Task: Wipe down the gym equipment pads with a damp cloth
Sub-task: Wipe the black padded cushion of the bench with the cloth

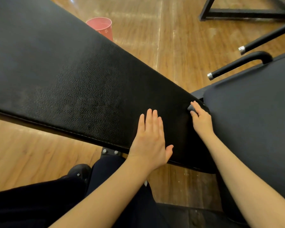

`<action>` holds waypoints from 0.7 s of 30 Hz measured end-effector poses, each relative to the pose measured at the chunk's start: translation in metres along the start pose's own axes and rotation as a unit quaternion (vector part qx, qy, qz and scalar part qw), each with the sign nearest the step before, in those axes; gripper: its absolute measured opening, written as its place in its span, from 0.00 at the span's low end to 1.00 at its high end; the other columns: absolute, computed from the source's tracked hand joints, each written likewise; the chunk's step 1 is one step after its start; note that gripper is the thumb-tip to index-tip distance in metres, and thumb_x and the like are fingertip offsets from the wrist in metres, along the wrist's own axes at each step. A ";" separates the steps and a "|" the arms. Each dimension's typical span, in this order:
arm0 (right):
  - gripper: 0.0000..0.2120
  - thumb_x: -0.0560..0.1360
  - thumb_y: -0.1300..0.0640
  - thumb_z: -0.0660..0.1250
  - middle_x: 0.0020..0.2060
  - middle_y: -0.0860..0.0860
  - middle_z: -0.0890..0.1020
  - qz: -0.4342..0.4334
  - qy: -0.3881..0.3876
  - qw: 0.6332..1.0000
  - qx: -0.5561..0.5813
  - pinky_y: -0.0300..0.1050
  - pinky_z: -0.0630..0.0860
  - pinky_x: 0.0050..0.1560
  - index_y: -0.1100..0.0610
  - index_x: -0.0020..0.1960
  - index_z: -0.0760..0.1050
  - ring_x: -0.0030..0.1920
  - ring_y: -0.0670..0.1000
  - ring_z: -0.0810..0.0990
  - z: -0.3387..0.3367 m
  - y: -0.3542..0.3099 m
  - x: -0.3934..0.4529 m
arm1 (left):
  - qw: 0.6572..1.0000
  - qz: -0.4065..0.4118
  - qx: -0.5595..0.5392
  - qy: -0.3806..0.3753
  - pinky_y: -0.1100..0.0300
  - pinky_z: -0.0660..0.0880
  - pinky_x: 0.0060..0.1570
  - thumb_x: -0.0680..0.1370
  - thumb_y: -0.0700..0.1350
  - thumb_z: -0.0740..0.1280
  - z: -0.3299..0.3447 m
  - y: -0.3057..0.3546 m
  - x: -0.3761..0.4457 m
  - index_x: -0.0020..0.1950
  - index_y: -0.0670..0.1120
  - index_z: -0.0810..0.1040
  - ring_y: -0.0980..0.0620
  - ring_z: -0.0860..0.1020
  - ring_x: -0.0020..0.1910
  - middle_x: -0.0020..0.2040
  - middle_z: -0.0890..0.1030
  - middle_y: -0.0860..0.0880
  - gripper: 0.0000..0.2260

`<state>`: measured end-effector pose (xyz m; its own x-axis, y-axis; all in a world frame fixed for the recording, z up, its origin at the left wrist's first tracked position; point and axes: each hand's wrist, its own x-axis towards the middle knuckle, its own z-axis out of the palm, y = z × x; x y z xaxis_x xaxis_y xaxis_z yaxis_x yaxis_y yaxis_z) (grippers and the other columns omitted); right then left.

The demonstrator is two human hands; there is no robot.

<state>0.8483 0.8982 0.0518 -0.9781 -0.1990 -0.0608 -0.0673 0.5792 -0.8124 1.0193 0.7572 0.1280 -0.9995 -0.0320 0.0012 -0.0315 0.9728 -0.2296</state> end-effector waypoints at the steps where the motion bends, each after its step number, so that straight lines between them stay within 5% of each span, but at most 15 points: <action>1: 0.19 0.80 0.61 0.56 0.71 0.51 0.66 -0.007 -0.003 1.000 -0.006 0.37 0.54 0.68 0.56 0.71 0.65 0.71 0.49 0.62 0.001 -0.003 0.009 | 1.000 0.000 0.004 0.001 0.39 0.47 0.72 0.79 0.63 0.49 0.000 0.000 0.000 0.76 0.34 0.49 0.34 0.49 0.76 0.76 0.51 0.32 0.38; 14: 0.18 0.81 0.60 0.56 0.69 0.53 0.69 0.056 -0.013 0.998 -0.020 0.42 0.59 0.67 0.56 0.70 0.67 0.69 0.55 0.65 -0.019 0.020 0.046 | 1.000 0.004 -0.001 0.010 0.40 0.58 0.70 0.75 0.65 0.55 0.003 -0.001 0.001 0.72 0.35 0.64 0.35 0.62 0.73 0.72 0.65 0.34 0.38; 21: 0.18 0.80 0.61 0.55 0.68 0.53 0.70 0.068 0.017 0.998 0.005 0.40 0.60 0.65 0.56 0.69 0.68 0.69 0.54 0.66 -0.013 0.027 0.041 | 1.000 0.001 0.012 -0.010 0.40 0.50 0.72 0.78 0.63 0.50 -0.001 -0.001 0.000 0.75 0.34 0.53 0.34 0.52 0.75 0.75 0.55 0.33 0.38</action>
<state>0.8038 0.9164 0.0348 -0.9843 -0.0915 -0.1511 0.0685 0.5906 -0.8041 1.0190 0.7565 0.1295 -0.9992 -0.0343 -0.0189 -0.0284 0.9672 -0.2526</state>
